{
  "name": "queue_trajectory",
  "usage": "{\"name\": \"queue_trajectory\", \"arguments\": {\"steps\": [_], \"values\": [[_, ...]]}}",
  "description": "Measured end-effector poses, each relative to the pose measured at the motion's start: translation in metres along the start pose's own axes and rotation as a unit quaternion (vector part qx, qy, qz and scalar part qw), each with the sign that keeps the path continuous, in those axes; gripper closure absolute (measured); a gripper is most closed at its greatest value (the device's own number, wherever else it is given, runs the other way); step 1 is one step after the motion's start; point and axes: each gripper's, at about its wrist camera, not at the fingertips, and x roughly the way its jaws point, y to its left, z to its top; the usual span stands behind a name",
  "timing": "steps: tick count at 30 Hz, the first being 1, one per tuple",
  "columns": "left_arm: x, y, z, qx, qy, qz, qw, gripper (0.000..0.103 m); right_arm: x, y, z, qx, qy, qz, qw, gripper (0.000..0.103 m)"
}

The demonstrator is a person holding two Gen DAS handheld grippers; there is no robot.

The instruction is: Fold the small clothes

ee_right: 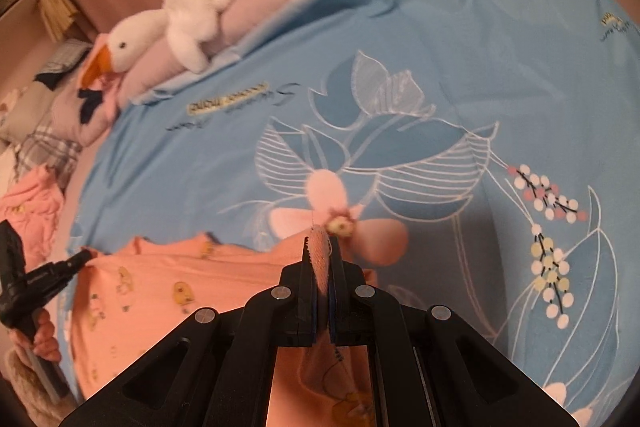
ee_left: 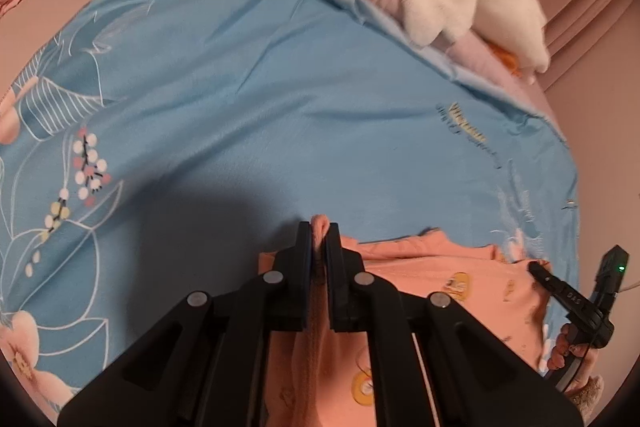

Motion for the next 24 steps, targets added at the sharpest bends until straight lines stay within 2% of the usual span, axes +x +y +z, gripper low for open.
{"name": "queue_trajectory", "arguments": {"steps": [3, 5, 7, 8, 9, 11, 13, 18, 21, 22, 23, 24], "values": [[0.009, 0.002, -0.002, 0.003, -0.002, 0.021, 0.9998, 0.092, 0.002, -0.004, -0.002, -0.001, -0.005, -0.019, 1.000, 0.098], [0.007, 0.003, -0.003, 0.005, -0.006, 0.021, 0.9998, 0.091, 0.001, -0.007, -0.003, 0.005, -0.008, -0.028, 1.000, 0.098], [0.001, 0.003, -0.001, 0.006, -0.009, 0.025, 0.9996, 0.078, -0.003, -0.011, -0.003, 0.008, -0.012, -0.033, 0.999, 0.095], [-0.004, 0.004, -0.001, 0.006, -0.013, 0.026, 0.9996, 0.066, -0.008, -0.013, -0.003, 0.011, -0.016, -0.040, 0.999, 0.084], [-0.013, 0.004, 0.000, 0.008, -0.022, 0.025, 0.9994, 0.055, -0.012, -0.014, -0.003, 0.014, -0.020, -0.047, 0.999, 0.068], [-0.026, 0.005, -0.003, 0.014, -0.039, 0.021, 0.9989, 0.046, -0.023, -0.018, -0.004, 0.021, -0.031, -0.048, 0.998, 0.058], [-0.039, 0.006, -0.009, 0.022, -0.044, 0.017, 0.9986, 0.040, -0.035, -0.022, -0.005, 0.028, -0.034, -0.029, 0.999, 0.058], [-0.045, 0.009, -0.030, 0.033, -0.021, 0.002, 0.9992, 0.040, -0.038, -0.023, -0.016, 0.038, -0.017, 0.030, 0.999, 0.058], [-0.038, 0.012, -0.042, 0.033, -0.011, 0.013, 0.9993, 0.041, -0.027, -0.015, -0.021, 0.034, -0.003, 0.036, 0.999, 0.061], [-0.035, 0.010, -0.044, 0.032, -0.009, 0.018, 0.9993, 0.042, -0.024, -0.012, -0.021, 0.035, -0.004, 0.036, 0.999, 0.067], [-0.032, 0.010, -0.046, 0.031, -0.003, 0.022, 0.9993, 0.045, -0.021, -0.010, -0.022, 0.035, -0.006, 0.035, 0.999, 0.089], [-0.029, 0.012, -0.047, 0.030, 0.004, 0.022, 0.9993, 0.047, -0.018, -0.008, -0.021, 0.034, -0.004, 0.023, 0.999, 0.094]]}}
